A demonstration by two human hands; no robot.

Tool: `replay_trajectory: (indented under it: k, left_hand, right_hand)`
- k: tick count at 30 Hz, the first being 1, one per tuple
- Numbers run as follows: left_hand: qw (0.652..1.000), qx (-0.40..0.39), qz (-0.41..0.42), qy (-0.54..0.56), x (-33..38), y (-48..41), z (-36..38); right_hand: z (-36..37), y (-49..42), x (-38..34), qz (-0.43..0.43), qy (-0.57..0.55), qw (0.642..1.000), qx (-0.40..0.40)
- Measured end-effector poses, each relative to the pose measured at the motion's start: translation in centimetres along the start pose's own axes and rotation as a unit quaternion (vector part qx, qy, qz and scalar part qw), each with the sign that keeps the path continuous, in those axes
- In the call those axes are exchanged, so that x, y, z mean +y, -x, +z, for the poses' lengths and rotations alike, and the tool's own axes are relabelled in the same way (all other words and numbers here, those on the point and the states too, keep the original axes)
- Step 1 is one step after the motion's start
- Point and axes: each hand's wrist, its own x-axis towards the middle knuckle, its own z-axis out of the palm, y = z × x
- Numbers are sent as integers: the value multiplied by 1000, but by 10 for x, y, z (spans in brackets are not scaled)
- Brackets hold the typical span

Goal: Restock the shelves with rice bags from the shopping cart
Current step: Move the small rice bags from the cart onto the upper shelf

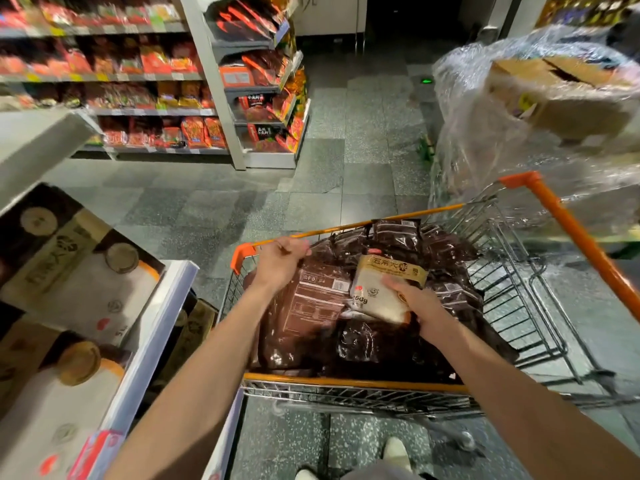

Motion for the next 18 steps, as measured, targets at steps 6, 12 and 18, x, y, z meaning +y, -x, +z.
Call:
replay_trajectory:
  k: [6, 12, 18]
  left_hand:
    - [989, -43, -100, -96, -66, 26, 16]
    - [925, -58, -23, -374, -86, 48, 22]
    - [975, 44, -105, -189, -75, 47, 35]
  right_hand:
    - [-9, -5, 14, -3, 20, 1000, -12]
    - [-8, -5, 19, -2, 37, 999, -36]
    - [-8, -1, 28, 6, 72, 997, -38]
